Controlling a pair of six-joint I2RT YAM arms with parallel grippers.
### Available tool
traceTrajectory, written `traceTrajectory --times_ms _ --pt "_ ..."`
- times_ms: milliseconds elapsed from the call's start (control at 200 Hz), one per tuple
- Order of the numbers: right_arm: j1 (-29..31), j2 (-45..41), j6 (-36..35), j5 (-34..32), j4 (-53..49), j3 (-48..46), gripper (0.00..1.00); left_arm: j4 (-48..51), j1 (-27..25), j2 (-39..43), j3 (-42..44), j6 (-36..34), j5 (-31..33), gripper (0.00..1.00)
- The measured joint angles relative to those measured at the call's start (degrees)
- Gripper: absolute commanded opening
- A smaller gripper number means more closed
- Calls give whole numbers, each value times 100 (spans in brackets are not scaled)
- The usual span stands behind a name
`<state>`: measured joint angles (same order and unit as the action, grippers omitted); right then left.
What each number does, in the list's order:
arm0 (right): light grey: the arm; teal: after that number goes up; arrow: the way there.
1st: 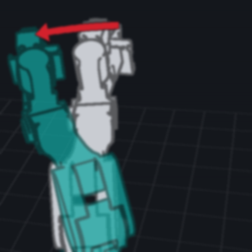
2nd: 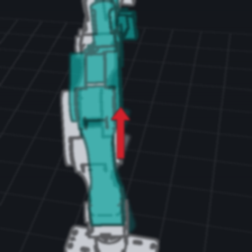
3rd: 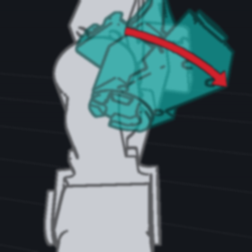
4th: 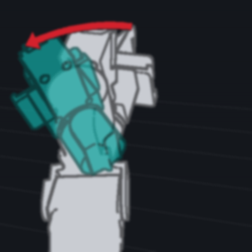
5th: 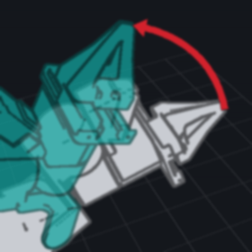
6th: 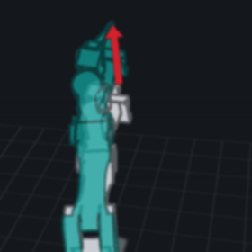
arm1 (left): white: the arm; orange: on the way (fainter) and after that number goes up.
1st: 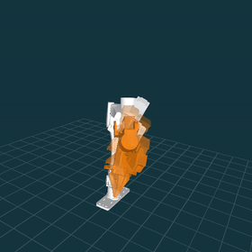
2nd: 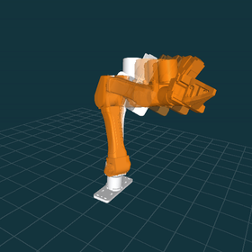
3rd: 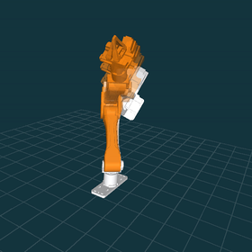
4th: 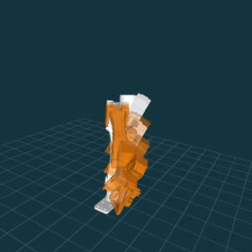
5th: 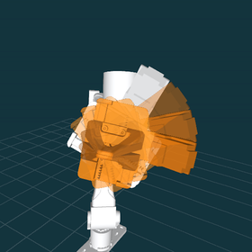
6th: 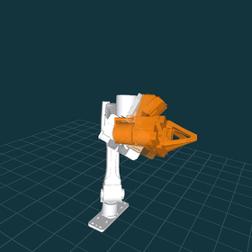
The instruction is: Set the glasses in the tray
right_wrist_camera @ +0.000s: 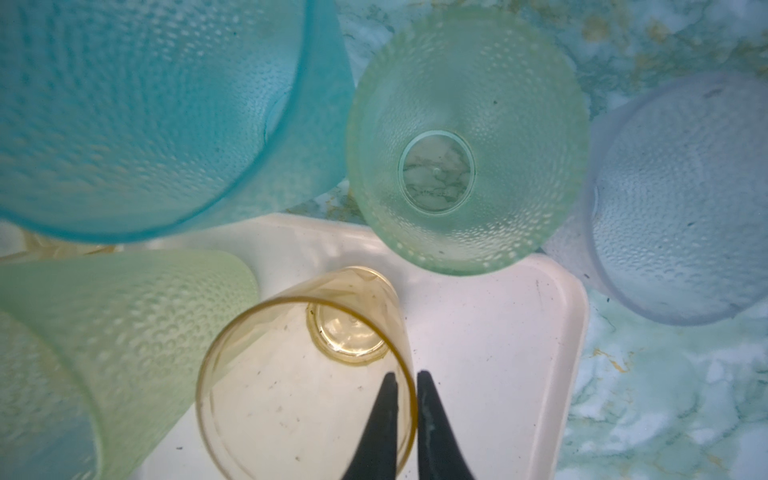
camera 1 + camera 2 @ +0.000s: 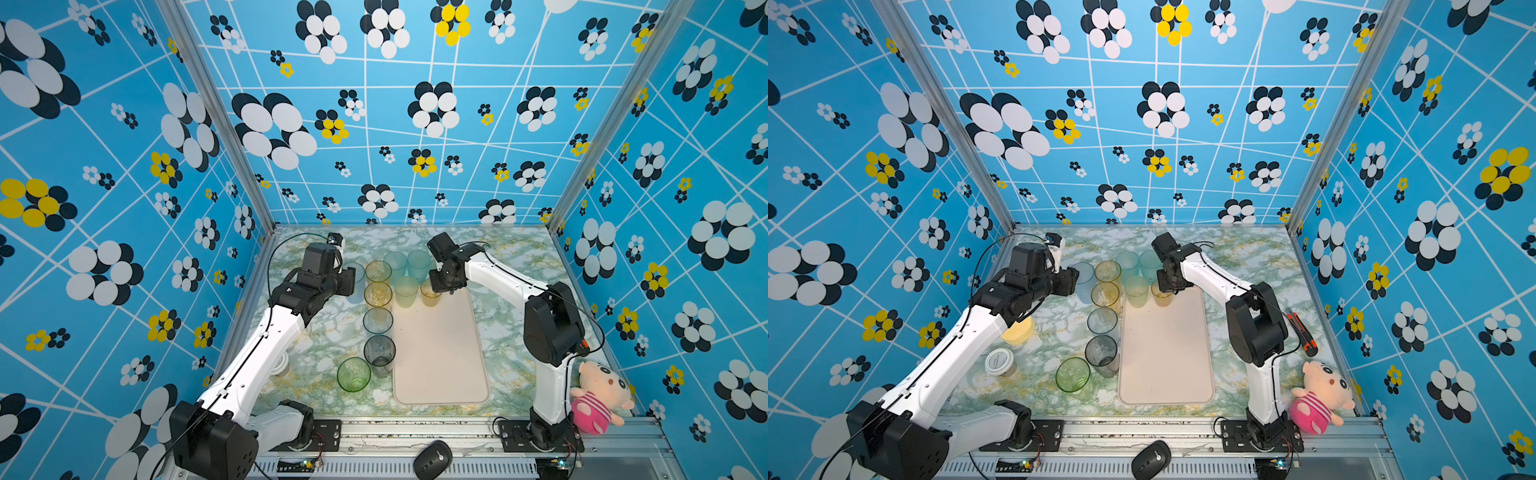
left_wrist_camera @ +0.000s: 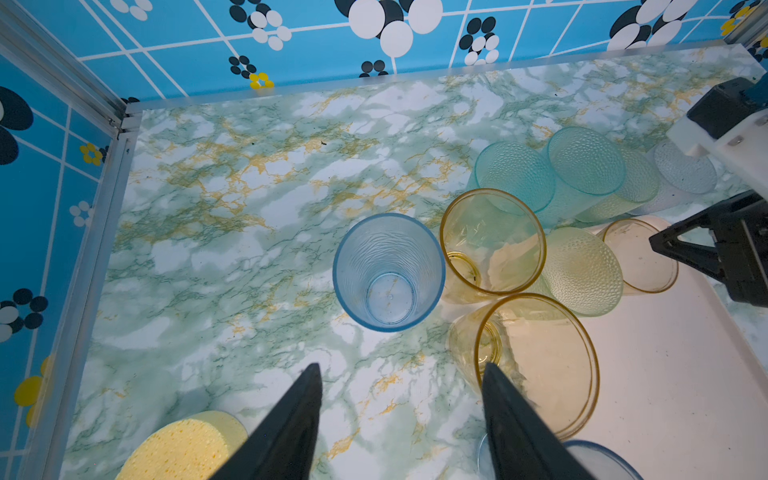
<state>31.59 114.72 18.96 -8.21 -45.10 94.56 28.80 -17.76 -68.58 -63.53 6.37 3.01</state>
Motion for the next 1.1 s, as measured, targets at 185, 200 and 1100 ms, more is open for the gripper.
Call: traceTrajectory --times_ms 185,200,1100 --pt "-2 0 -2 0 61 0 18 0 0 0 0 0 0 62" --pt "-2 0 -2 -2 61 0 19 0 0 0 0 2 0 62" --pt "-1397 -1526 -31 20 356 -688 24 22 -278 -11 -20 -63 177 60"
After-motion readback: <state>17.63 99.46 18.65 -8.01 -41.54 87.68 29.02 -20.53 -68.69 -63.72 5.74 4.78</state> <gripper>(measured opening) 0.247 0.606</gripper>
